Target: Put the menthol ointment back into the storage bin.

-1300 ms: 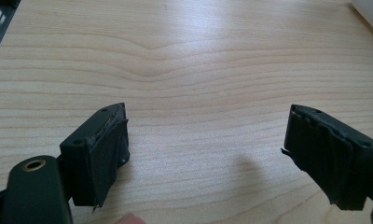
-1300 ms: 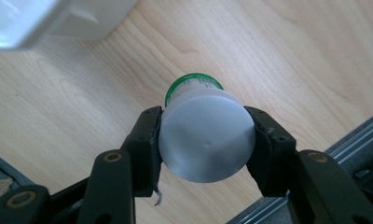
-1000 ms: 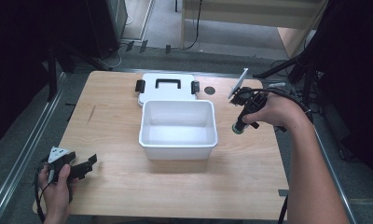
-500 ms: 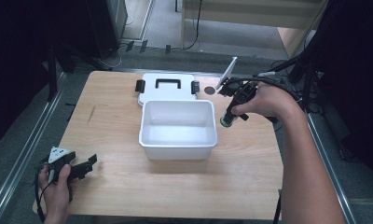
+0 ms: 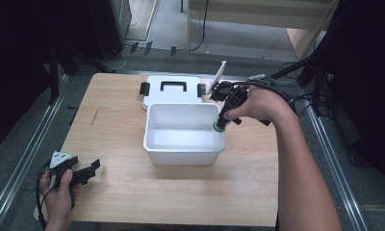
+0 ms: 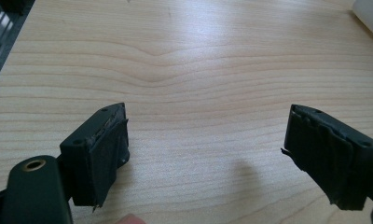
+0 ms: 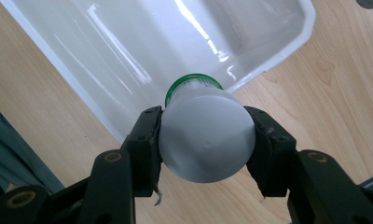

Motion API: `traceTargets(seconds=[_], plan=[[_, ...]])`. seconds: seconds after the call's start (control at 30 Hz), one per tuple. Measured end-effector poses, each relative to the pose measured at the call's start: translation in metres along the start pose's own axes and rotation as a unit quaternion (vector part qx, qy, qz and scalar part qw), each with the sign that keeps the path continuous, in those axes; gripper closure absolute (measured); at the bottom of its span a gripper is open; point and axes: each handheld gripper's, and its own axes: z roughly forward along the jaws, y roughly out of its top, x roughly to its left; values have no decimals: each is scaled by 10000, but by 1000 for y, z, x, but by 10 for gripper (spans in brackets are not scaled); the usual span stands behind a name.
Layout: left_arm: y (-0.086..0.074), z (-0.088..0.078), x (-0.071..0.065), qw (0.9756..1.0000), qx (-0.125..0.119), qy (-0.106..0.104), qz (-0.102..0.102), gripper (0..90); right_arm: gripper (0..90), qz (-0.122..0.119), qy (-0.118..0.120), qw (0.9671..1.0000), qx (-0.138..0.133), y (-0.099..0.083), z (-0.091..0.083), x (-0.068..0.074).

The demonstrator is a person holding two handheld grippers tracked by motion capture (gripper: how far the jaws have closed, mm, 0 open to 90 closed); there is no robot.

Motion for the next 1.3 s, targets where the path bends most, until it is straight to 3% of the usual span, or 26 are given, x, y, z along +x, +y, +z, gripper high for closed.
traceTargets(seconds=[0.43,0.77,1.03,1.2,1.3], plan=[[0,1,0,10000,-29,-8,-33,144,517,-312,179,9994,-20,10,23,6],[0,1,0,10000,-22,-12,-27,144,517,-753,150,9970,-19,9,45,7],[0,1,0,10000,-4,-22,-29,144,517,-1320,81,9912,-81,7,65,9],[0,1,0,10000,-18,-30,-31,144,516,-1803,-13,9836,-13,6,81,12],[0,1,0,10000,-23,-25,-35,144,516,-1876,-66,9822,24,5,87,14]])
